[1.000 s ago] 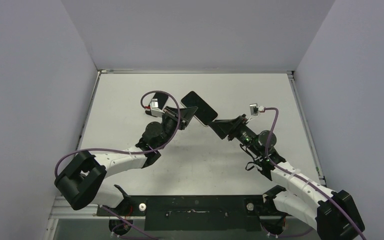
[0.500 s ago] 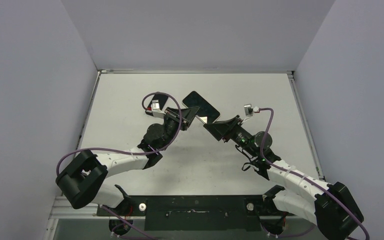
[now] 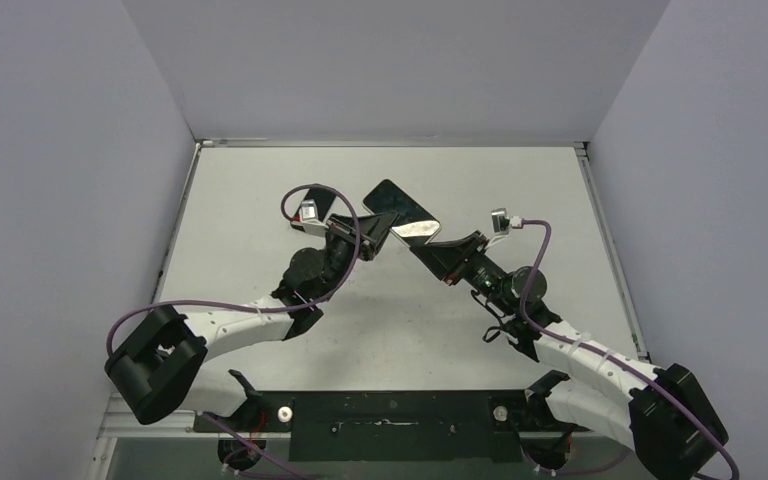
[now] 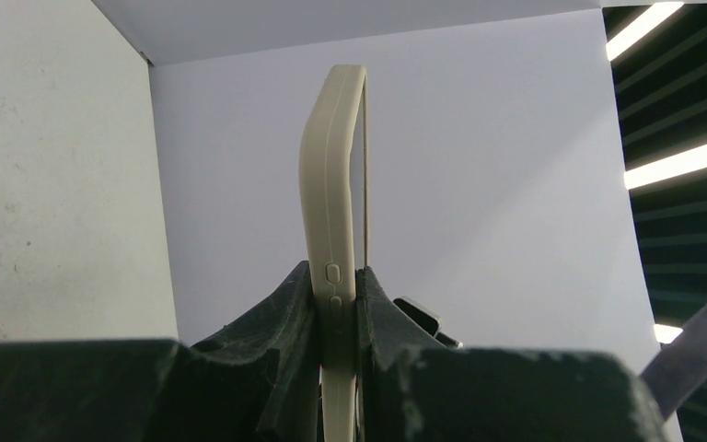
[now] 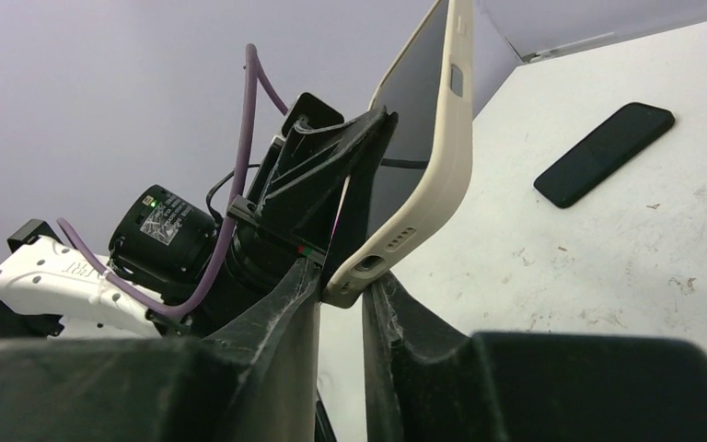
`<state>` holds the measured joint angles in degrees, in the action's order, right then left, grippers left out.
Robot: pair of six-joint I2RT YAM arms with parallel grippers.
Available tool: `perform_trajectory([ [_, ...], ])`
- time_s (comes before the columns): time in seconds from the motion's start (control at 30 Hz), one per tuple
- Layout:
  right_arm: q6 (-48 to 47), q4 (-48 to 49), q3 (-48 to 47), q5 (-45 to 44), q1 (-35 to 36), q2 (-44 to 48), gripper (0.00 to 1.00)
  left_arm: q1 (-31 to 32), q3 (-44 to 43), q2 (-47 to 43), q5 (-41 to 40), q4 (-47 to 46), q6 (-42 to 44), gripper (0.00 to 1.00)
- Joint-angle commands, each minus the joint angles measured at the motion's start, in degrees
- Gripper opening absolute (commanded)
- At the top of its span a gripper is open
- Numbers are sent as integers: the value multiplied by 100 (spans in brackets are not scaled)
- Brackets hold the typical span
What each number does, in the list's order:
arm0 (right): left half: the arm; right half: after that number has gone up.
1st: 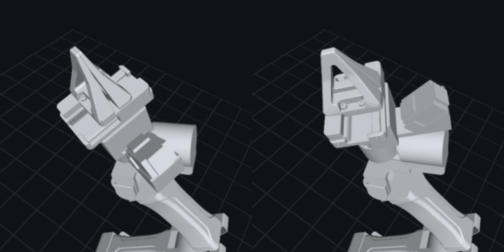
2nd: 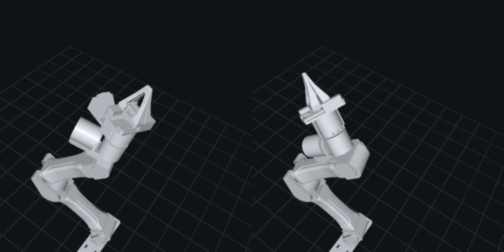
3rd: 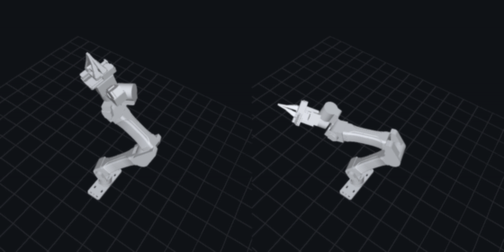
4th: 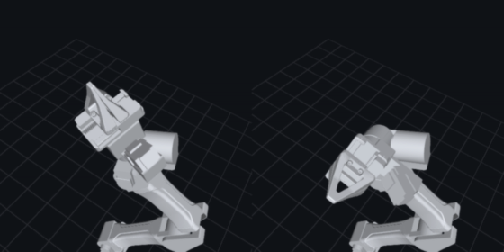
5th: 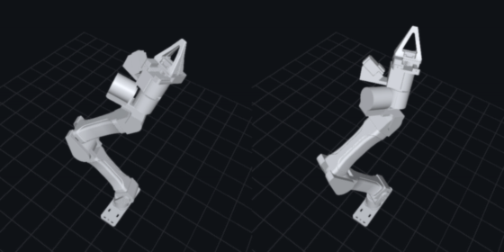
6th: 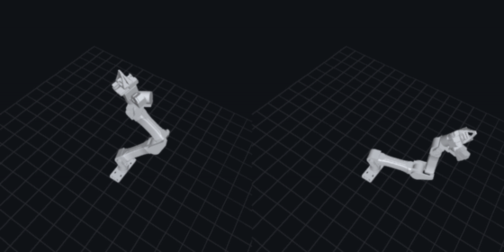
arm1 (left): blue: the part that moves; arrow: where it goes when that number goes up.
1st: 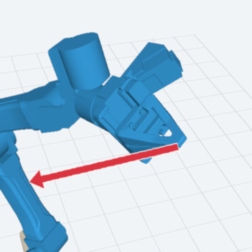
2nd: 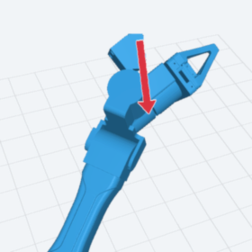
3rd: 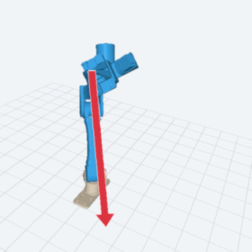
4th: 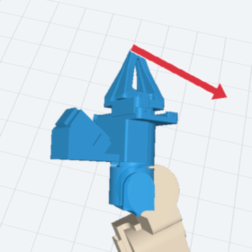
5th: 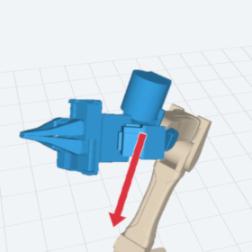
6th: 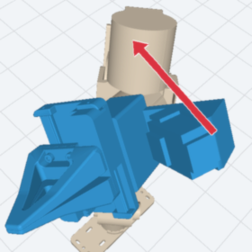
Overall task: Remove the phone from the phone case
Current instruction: Remove the phone case from the phone.
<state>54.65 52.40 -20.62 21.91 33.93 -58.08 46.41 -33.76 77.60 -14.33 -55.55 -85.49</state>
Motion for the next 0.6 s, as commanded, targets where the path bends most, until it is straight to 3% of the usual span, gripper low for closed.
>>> perform_trajectory([
  [0.0,-752,525,9,4,39,199,9,-31,-106,-347,229,-30,-148,0],
  [0.13,-1427,391,-118,261,35,178,0,-180,-174,-337,691,192,-264,0],
  [0.57,-2853,-17,-471,845,34,-152,0,-596,-136,-530,1515,416,-378,0],
])
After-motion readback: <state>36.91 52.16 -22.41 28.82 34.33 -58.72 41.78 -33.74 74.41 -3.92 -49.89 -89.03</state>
